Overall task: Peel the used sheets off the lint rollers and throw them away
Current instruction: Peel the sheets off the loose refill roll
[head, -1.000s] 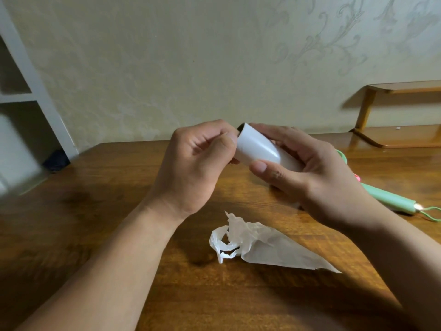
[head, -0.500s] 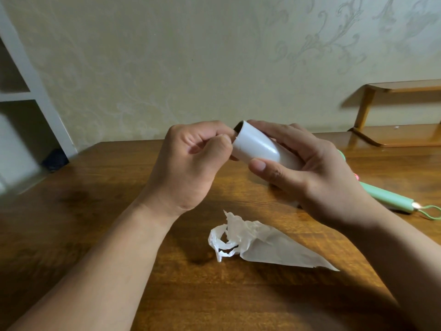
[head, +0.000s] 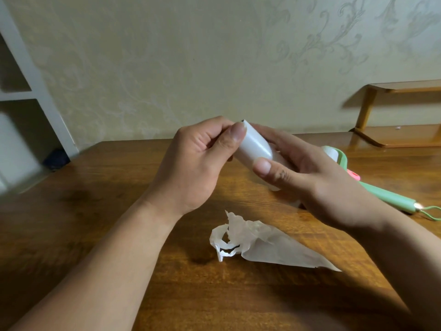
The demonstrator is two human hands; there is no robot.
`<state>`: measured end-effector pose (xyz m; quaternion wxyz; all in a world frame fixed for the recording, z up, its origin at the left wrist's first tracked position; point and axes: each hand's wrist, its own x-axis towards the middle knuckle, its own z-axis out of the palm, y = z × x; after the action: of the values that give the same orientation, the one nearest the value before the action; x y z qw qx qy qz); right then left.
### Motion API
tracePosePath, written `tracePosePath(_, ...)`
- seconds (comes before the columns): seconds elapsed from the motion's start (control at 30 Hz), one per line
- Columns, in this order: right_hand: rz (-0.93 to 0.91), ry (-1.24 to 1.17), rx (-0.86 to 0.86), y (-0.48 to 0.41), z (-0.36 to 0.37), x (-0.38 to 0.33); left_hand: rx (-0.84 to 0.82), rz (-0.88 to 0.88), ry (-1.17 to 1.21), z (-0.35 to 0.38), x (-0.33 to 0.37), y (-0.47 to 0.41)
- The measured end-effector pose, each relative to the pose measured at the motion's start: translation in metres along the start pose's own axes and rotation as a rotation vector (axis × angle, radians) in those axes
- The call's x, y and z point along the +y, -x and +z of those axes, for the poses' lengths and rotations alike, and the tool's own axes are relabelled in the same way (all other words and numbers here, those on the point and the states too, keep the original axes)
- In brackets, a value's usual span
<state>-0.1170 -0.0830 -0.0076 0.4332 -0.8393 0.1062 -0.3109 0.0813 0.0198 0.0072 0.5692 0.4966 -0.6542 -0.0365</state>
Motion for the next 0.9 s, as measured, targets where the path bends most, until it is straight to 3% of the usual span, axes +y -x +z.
tracePosePath(0.2, 0.118, -0.141, -0.142, -0.001, 0.010, -0.001, -0.066, -0.122, 0.175, -0.001, 0.001, 0.000)
tracePosePath(0.4, 0.077, -0.122, -0.094, 0.000, 0.008, 0.001, -0.125, -0.060, 0.187, -0.007, 0.005, -0.001)
tracePosePath(0.63, 0.079, 0.063, -0.093, 0.000, 0.003, 0.002, -0.151, -0.034, 0.120, -0.011, 0.000, 0.000)
tracePosePath(0.9, 0.052, -0.048, -0.074, 0.000, -0.001, 0.001, -0.083, -0.098, 0.221, -0.016, 0.002, -0.001)
